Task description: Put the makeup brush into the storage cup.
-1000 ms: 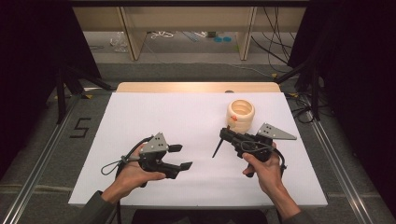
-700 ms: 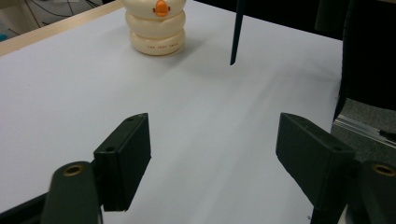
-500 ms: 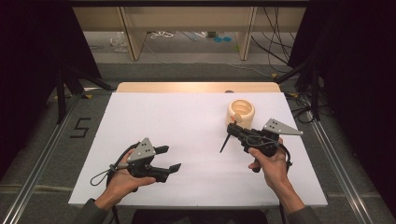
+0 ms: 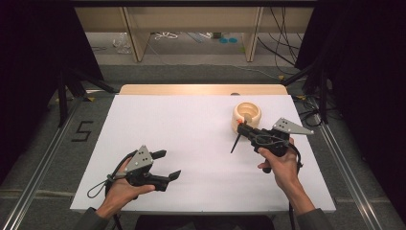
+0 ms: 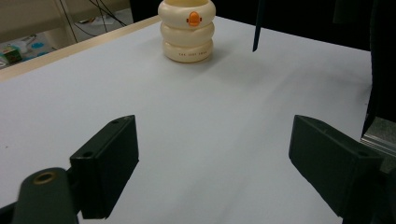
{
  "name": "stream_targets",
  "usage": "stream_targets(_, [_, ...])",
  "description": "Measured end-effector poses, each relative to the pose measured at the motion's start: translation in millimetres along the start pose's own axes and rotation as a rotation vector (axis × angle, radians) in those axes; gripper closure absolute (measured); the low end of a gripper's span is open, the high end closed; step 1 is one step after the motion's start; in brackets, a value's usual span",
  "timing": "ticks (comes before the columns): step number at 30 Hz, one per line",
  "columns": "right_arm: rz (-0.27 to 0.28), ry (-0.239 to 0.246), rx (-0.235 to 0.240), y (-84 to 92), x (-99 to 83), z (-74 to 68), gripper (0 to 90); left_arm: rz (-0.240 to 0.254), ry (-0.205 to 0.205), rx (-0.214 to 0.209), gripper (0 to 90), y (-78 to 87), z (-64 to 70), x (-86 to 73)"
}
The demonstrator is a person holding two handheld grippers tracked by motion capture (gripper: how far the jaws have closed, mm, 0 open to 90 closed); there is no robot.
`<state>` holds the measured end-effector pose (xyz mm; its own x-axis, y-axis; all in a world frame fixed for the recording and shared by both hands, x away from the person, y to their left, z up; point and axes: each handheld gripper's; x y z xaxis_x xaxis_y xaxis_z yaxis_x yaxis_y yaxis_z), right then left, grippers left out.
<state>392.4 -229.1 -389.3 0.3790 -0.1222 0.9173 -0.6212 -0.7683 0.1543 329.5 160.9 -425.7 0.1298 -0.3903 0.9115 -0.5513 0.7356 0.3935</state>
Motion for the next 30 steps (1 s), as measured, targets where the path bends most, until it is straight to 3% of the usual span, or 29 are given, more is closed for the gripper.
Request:
stream_targets(5, [0.002,-0.005,-0.012,0.7,4.5,4.4,83.7,0.008,-0.014,0.01,15.8,-1.0,-0.5,-1.4])
stream_targets(6, [0.001,-0.012,-0.014,1.3,5.7,5.5,83.7,0.004,0.001,0.013,15.9,-0.9,0.7,-1.5])
stream_targets(7, [0.007,-0.011,-0.021,1.1,6.2,6.6,83.7,0.006,-0.02,0.015,15.9,-0.8,-0.2,-1.4])
stream_targets(8, [0.025,-0.015,-0.016,0.8,7.2,8.4,83.7,0.006,-0.015,0.018,16.0,-0.7,0.1,-1.5])
stream_targets(15, [0.009,-0.016,-0.037,2.7,13.0,13.7,83.7,-0.013,-0.021,0.013,16.1,-2.3,1.1,-3.1])
stream_targets(30, [0.02,-0.026,-0.055,2.9,28.6,21.5,83.7,0.012,0.014,0.03,16.4,1.1,-2.2,-2.0])
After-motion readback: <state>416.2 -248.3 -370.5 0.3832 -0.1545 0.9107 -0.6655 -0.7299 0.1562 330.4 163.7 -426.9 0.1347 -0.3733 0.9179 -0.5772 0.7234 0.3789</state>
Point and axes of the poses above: each handheld gripper's, and its own axes: y roughly backward along the jaws, x roughly out of its top, z roughly to its right, and after that the axes turned 9 degrees about -y, right-handed
